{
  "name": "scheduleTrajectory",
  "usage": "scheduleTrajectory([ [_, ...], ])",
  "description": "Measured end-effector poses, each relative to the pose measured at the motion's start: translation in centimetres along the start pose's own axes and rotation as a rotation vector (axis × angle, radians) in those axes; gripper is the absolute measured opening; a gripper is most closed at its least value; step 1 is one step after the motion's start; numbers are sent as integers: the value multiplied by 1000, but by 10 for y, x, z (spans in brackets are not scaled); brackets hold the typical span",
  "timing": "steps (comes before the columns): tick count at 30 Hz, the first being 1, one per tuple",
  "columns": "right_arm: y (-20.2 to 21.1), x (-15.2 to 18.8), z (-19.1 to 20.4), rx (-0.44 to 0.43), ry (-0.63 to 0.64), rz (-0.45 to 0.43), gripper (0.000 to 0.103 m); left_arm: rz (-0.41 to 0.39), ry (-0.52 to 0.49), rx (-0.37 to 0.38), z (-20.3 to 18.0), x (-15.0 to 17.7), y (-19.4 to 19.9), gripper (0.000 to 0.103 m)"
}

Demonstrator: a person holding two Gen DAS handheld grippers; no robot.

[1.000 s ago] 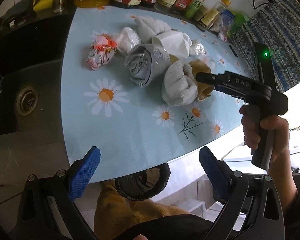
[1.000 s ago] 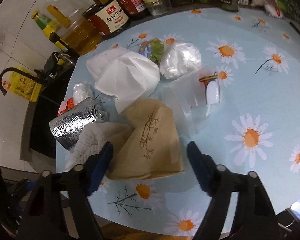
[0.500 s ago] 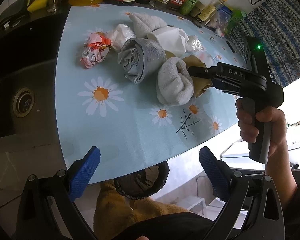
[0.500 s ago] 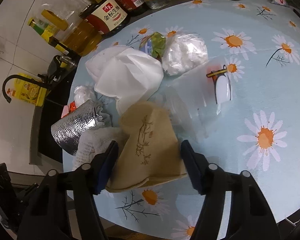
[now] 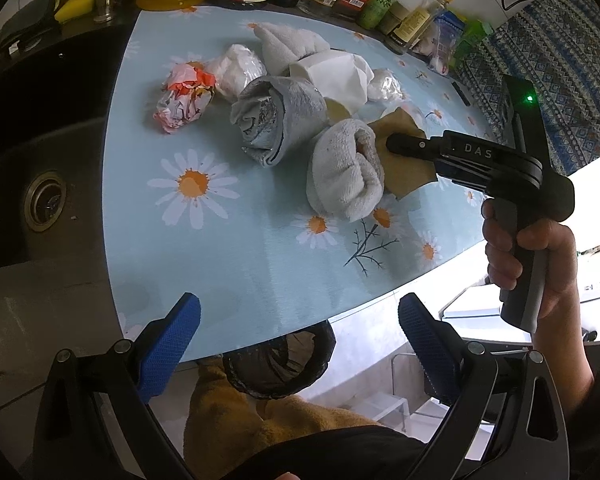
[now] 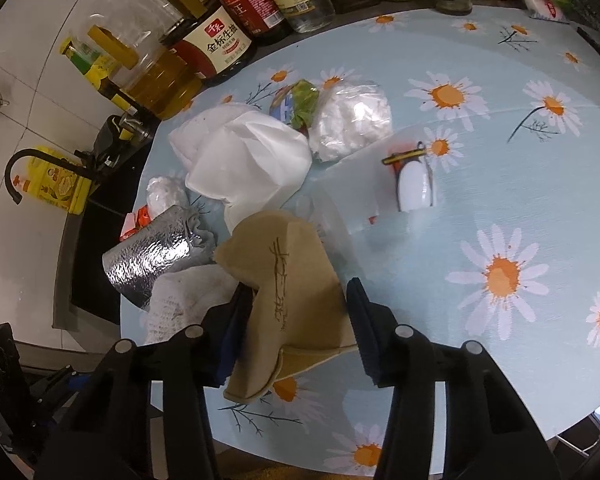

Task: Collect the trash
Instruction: 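Lift the brown paper cone with the right gripper while the left gripper grasps the grey rolled cloth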

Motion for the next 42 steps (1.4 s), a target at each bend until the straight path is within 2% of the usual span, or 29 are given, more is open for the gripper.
scheduleTrajectory([
  [12, 41, 15, -6, -28, -12, -62, 48, -22, -32, -4, -18, -10, 1, 96],
  [22, 98, 47, -21, -40, -29, -127, 48, -65, -71, 0, -48, -45, -8, 96],
  [29, 113, 66, -23, -57, -19, -136, 48, -75, -52, -23, -50, -70, -31, 95],
  [31, 113, 69, -24, -63, -18, -131, 48, -80, -33, -51, -44, -77, -40, 89],
  [32, 113, 71, -24, -65, -19, -128, 48, -74, -18, -54, -41, -80, -44, 81],
  [34, 112, 73, -24, -70, -15, -122, 48, -57, 25, -32, -36, -84, -52, 76],
  [36, 110, 76, -25, -73, -16, -114, 48, -60, 35, -27, -35, -87, -56, 64],
  [38, 109, 78, -26, -75, -15, -107, 48, -68, 46, -21, -35, -89, -59, 57],
  [39, 108, 79, -27, -76, -15, -104, 48, -73, 46, -19, -35, -90, -60, 49],
  [42, 106, 81, -27, -82, -10, -96, 48, -86, 40, -19, -39, -90, -61, 38],
])
Point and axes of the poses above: each gripper's, at about its wrist camera, not at the fingertips, and y roughly against the way its jaws point, z to its left, x to its underside, the point moved 9 cm from there along -y, roughly the way its jaws point, and after that the axes turned 7 degrees about z, right-handed, at the moved point
